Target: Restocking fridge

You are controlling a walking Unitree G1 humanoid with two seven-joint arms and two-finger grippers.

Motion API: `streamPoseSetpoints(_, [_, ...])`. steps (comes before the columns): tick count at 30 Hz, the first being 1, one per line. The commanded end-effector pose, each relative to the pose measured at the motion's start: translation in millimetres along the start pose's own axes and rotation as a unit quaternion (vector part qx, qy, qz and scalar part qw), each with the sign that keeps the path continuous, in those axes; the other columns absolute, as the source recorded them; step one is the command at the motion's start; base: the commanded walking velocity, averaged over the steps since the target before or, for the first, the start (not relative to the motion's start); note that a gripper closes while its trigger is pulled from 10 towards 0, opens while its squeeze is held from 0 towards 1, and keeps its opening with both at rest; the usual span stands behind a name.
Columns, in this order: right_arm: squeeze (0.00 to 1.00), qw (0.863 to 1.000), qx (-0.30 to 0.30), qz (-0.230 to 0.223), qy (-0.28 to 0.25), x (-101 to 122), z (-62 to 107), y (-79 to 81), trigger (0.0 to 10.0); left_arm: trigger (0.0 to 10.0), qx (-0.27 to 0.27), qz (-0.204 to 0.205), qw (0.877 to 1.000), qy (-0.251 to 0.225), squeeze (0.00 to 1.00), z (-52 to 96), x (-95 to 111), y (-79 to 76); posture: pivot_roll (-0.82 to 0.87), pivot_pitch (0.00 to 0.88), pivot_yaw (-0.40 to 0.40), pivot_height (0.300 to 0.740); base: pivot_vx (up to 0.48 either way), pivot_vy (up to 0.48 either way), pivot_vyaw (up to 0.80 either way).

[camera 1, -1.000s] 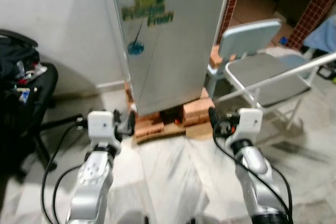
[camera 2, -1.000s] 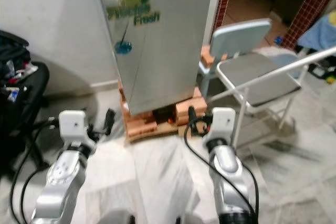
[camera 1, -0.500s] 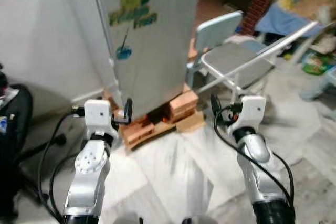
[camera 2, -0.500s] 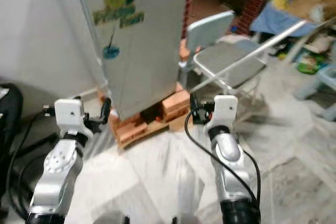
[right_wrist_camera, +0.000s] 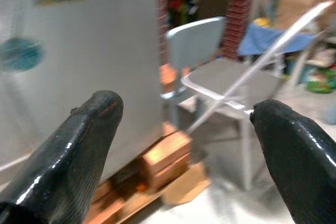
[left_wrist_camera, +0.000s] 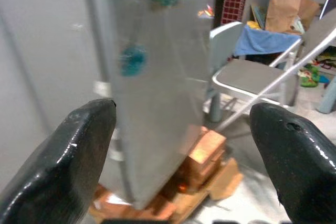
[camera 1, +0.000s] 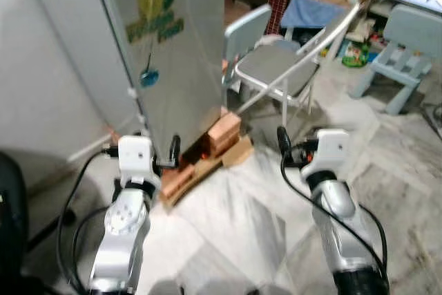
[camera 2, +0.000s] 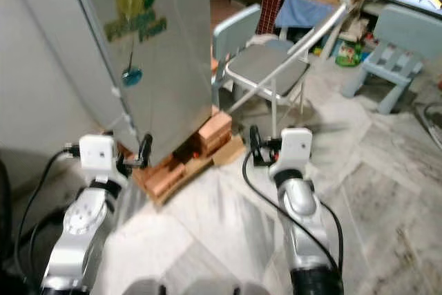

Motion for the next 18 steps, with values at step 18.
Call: streamPoseSetpoints(18, [0.00, 1.000, 0.011, 0.007, -0.015, 8.4, -4.7, 9.9, 10.0, 10.0, -0.005, -0.010, 1.000, -0.012, 0.00, 3.3, 1.6, 2.2, 0.07, 0.062, -0.007, 0.740, 0.167, 0.418, -0.37])
Point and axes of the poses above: a point about 5 cm out from each wrist's last joint towards the gripper, its own z axis pointing back from the gripper into the wrist, its own x axis along the axis of the wrist's last joint, y = z × x, the point moved 3 cm from there along -z, pointing out of the wrist towards the gripper, and after that the axes turned 8 degrees about -z, right-handed, at the moved point
